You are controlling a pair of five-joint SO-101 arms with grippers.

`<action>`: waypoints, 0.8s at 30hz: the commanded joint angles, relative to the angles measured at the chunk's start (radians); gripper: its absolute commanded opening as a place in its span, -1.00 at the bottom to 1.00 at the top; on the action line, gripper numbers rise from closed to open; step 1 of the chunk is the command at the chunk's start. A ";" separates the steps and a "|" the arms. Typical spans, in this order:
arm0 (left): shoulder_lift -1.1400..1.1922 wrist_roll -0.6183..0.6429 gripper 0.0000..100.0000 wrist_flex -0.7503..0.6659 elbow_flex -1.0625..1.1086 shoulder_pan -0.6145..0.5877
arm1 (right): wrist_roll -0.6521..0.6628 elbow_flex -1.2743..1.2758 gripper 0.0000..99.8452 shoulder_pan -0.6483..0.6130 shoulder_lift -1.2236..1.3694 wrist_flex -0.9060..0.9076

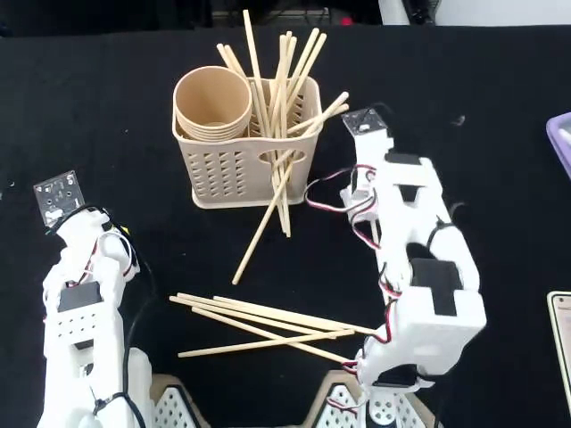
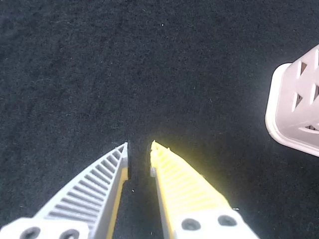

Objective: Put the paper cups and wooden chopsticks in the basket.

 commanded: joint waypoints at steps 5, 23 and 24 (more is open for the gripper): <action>-0.023 -0.002 -0.83 -0.014 -0.010 -0.007 | 0.103 -0.039 -0.98 0.048 -0.019 0.023; -0.023 -0.002 -0.83 -0.015 -0.010 -0.005 | -0.144 -0.030 -0.98 -0.086 -1.050 0.149; -0.023 -0.002 -0.83 -0.015 -0.010 -0.005 | -0.169 -0.016 -0.98 -0.130 -1.109 0.127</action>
